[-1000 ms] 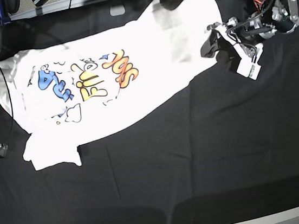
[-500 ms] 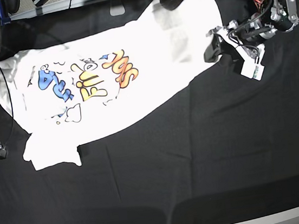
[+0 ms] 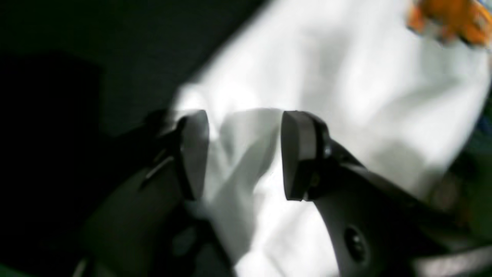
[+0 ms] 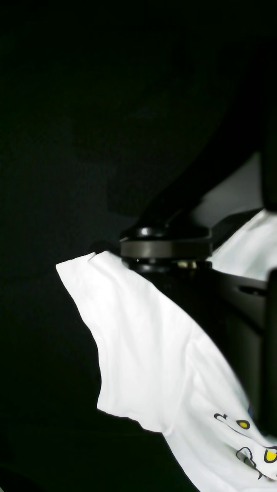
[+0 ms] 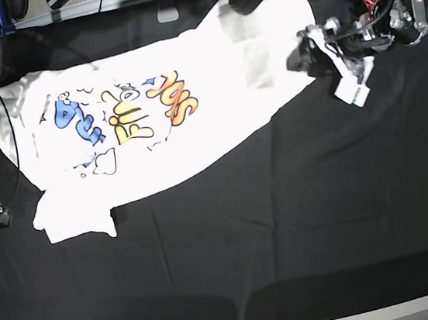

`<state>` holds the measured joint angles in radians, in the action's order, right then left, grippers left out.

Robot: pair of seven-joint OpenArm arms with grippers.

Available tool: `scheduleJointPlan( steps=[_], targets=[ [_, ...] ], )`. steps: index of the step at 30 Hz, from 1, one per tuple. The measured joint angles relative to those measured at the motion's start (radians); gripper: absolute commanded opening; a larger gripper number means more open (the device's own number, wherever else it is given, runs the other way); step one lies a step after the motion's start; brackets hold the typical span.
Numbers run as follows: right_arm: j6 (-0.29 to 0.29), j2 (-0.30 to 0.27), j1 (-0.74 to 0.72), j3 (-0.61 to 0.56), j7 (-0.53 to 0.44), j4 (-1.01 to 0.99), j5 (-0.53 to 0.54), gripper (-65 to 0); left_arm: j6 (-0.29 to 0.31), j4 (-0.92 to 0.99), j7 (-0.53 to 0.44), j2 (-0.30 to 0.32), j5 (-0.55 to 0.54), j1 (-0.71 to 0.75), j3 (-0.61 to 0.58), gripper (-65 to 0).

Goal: Layout the t-shirt on the table in an organized manner, then fold the t-shirt properly
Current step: 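Grasp the shirt corner with the left gripper and pull it outward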

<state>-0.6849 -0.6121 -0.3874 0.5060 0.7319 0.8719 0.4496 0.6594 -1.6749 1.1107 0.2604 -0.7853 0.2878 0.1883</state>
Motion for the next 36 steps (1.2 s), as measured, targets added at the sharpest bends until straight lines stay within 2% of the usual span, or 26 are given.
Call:
scheduleJointPlan(
  steps=[2,4,9,11,15,18,22,27,33,36],
  targets=[
    [0.000,0.000,0.000,0.000,0.000,0.000,0.000,-65.0,0.025,0.000,0.050,0.000,-0.118,0.000,-0.003,-37.5],
    [0.000,0.000,0.000,0.000,0.000,0.000,0.000,-65.0,0.025,0.000,0.069,0.000,-0.203,0.000,-0.004,-37.5],
    [0.000,0.000,0.000,0.000,0.001,0.000,0.000,-65.0,0.027,0.000,0.076,0.000,-0.255,0.000,-0.003,-37.5],
    [0.000,0.000,0.000,0.000,0.002,0.000,0.000,-65.0,0.030,0.000,0.052,0.000,-0.218,0.000,-0.003,-37.5],
    [0.000,0.000,0.000,0.000,0.003,0.000,0.000,-65.0,0.029,0.001,-0.112,0.000,-0.044,0.000,-0.003,-37.5],
    [0.000,0.000,0.000,0.000,0.003,0.000,0.000,-65.0,0.029,0.000,-0.212,0.000,-0.023,-0.001,-0.003,-37.4],
    [0.000,0.000,0.000,0.000,0.003,0.000,0.000,-65.0,0.029,0.000,-0.195,0.000,-0.020,-0.003,-0.003,-37.4],
    [0.000,0.000,0.000,0.000,0.003,0.000,0.002,-65.0,0.030,0.000,-0.171,0.032,0.156,0.000,-0.004,-37.4],
    [0.000,0.000,0.000,0.000,0.003,0.000,0.004,-65.0,0.017,0.000,-0.244,0.117,0.154,-0.003,-0.004,-37.4],
    [0.000,0.000,0.000,0.000,0.003,0.000,0.004,-65.0,0.017,0.000,-0.250,0.133,0.154,-0.008,-0.004,-37.4]
  ],
)
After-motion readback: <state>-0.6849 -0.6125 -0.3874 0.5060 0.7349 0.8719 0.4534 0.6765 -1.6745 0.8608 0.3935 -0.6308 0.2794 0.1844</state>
